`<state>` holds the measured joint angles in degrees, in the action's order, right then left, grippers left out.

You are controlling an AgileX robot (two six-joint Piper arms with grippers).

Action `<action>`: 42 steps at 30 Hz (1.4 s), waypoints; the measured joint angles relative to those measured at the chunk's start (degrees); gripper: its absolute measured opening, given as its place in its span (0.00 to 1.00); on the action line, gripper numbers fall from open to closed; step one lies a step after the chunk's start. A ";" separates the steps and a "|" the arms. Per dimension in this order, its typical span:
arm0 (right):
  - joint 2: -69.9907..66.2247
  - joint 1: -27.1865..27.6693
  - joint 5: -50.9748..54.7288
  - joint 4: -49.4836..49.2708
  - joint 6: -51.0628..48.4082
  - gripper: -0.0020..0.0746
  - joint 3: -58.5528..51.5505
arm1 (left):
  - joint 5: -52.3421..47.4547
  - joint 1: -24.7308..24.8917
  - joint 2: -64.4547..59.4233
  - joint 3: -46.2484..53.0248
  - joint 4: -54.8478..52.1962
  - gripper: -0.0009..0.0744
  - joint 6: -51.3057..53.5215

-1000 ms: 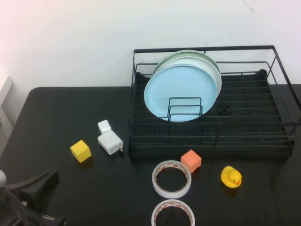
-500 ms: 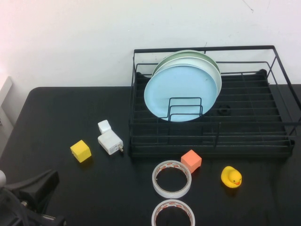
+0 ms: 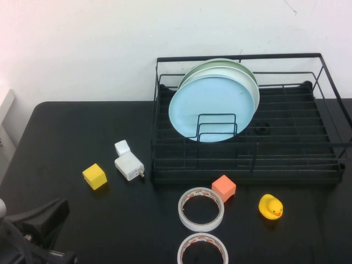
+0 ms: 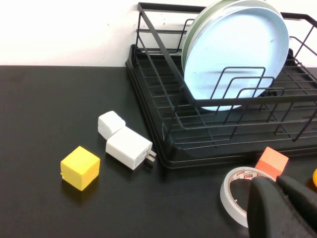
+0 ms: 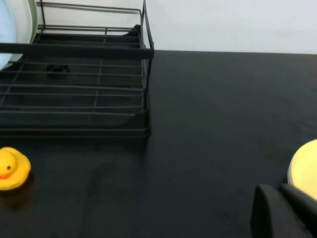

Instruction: Place plate on rack

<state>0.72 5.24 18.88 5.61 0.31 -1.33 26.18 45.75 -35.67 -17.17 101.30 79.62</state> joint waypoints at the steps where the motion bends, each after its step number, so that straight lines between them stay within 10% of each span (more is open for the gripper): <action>1: 0.00 0.00 0.00 0.00 0.00 0.04 0.00 | 0.00 0.00 0.00 0.00 0.00 0.01 0.00; 42: 0.00 0.00 0.32 0.21 0.00 0.04 0.07 | 0.25 0.00 0.14 0.00 0.00 0.01 -0.30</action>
<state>0.72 5.24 19.20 5.82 0.31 -1.26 26.43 45.75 -35.53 -17.17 101.30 79.32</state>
